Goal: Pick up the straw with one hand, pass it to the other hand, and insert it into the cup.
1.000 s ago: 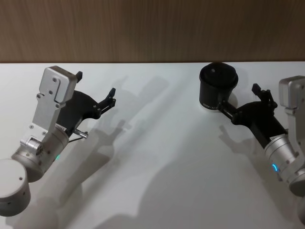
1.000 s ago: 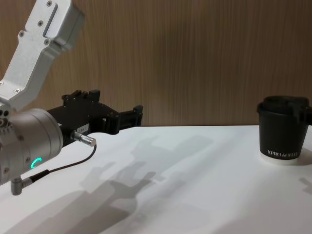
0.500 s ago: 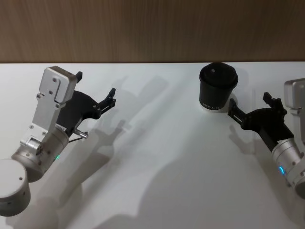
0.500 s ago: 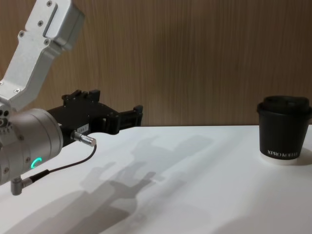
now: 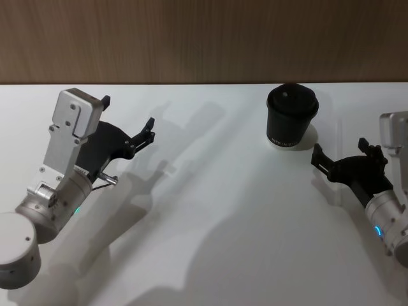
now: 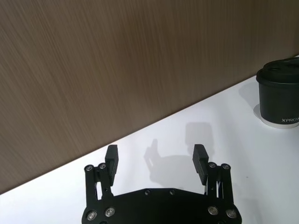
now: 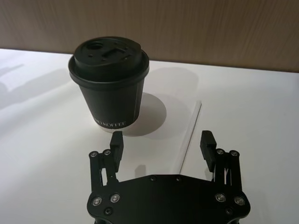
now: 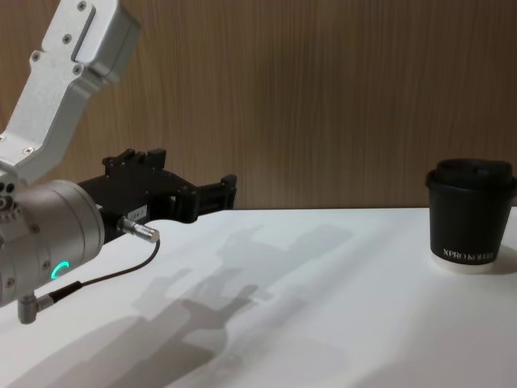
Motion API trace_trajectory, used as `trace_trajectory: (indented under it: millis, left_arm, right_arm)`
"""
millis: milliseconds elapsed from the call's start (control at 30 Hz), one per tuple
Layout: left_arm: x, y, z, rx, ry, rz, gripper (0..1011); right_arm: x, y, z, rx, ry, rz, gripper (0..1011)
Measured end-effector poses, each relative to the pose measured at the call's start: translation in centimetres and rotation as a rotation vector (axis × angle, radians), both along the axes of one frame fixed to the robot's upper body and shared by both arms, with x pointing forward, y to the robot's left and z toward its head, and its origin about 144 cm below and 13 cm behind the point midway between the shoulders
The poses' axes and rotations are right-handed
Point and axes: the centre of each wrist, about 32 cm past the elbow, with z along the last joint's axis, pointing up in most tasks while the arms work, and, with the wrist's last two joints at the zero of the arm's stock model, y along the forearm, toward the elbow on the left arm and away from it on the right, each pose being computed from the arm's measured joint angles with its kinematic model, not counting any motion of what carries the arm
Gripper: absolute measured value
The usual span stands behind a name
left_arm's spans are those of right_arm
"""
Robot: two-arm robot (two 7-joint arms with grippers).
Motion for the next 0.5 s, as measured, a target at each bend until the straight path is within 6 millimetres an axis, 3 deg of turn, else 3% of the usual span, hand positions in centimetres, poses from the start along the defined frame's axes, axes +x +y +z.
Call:
trace_trajectory:
  millis: [500]
  left_arm:
    - [0.0, 0.0, 0.0, 0.0, 0.0, 0.0, 1003]
  right_arm:
    - [0.95, -0.38, -0.46, 0.008, 0.066, -0.033, 1001]
